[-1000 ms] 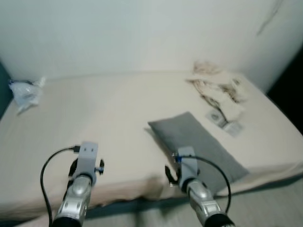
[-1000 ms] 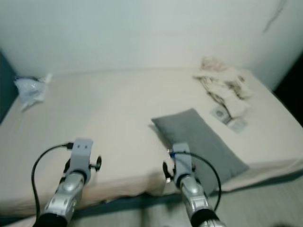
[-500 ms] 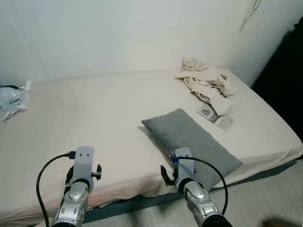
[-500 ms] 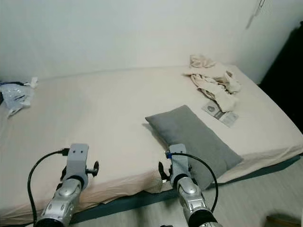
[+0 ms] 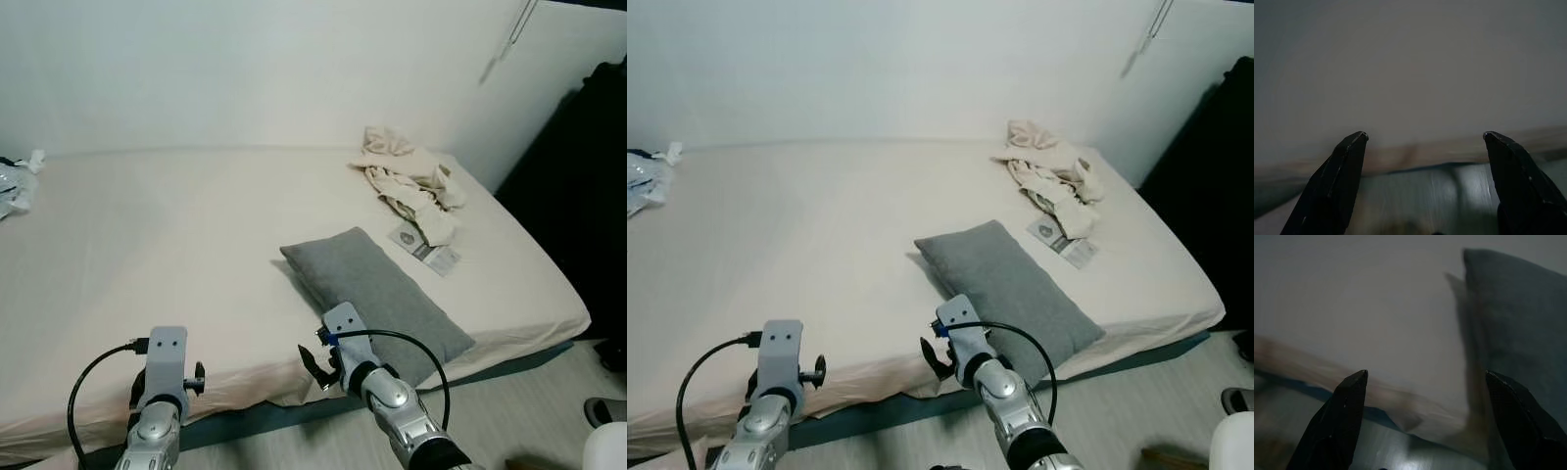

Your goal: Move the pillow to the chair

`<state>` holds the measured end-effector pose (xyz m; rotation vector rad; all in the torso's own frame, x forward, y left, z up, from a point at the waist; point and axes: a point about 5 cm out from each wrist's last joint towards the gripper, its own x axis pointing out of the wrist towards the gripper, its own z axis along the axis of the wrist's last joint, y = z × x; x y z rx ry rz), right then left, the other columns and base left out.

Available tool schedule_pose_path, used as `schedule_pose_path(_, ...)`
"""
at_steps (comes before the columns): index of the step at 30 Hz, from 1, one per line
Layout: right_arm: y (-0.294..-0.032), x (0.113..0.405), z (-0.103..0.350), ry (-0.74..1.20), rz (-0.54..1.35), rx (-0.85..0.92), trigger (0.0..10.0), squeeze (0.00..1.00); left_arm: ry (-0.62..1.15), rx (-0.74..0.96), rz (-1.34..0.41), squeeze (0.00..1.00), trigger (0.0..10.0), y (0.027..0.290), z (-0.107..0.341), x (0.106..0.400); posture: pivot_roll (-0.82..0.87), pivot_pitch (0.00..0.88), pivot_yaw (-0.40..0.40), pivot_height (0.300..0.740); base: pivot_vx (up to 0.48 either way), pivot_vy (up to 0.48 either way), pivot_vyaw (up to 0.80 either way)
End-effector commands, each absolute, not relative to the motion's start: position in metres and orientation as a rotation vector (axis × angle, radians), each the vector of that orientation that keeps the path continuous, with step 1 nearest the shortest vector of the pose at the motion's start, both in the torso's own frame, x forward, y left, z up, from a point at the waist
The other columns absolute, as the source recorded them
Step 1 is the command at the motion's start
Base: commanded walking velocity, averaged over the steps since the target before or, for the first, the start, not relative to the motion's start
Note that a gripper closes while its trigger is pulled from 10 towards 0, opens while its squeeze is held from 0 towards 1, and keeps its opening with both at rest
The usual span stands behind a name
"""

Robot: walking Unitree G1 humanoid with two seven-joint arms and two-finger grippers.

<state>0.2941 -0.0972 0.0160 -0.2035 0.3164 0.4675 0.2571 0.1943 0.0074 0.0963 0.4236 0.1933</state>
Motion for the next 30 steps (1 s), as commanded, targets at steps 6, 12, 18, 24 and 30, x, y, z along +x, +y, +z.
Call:
schedule_pose_path(6, -0.140, 0.300, 0.015, 0.349, 0.161, -0.032, 10.0, 0.00, 0.386, 0.092, 0.181, 0.00, 10.0, 0.190, 0.015, 0.263, 0.00, 0.121, -0.059, 0.740, 0.000, 0.000, 0.00)
schedule_pose_path(12, -0.155, 0.288, 0.010, 0.330, 0.118, 0.005, 10.0, 0.00, 0.392, 0.051, 0.125, 0.00, 10.0, 0.183, 0.017, 0.269, -0.01, 0.113, -0.032, 0.740, 0.000, 0.000, 0.00)
schedule_pose_path(18, -0.156, 0.285, 0.009, 0.324, 0.129, -0.018, 10.0, 0.00, 0.391, -0.003, 0.127, 0.00, 10.0, 0.181, 0.018, 0.272, -0.03, 0.121, -0.007, 0.740, 0.000, -0.040, 0.00)
schedule_pose_path(24, -0.149, 0.285, 0.007, 0.340, 0.151, -0.006, 10.0, 0.00, 0.390, 0.013, 0.114, 0.00, 10.0, 0.180, 0.018, 0.271, -0.03, 0.129, -0.010, 0.740, 0.000, -0.409, 0.00)
schedule_pose_path(30, -0.148, 0.285, 0.008, 0.343, 0.150, 0.003, 10.0, 0.00, 0.391, 0.013, 0.085, 0.00, 10.0, 0.176, 0.017, 0.268, -0.02, 0.129, -0.015, 0.740, 0.000, -0.480, 0.00)
